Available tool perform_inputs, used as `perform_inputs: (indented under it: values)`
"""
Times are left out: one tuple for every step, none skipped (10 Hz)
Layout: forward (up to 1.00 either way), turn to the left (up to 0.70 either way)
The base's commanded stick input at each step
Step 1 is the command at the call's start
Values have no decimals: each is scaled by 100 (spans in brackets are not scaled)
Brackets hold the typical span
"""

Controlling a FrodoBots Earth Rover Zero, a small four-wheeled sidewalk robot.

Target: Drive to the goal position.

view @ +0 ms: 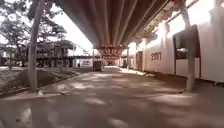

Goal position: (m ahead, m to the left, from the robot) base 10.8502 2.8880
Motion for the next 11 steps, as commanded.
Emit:
perform_inputs:
  values:
    - [70,0]
    - [70,0]
    - [70,0]
    - [70,0]
    - [70,0]
    - [70,0]
    - [70,0]
    - [70,0]
    - [70,0]
    - [70,0]
    - [70,0]
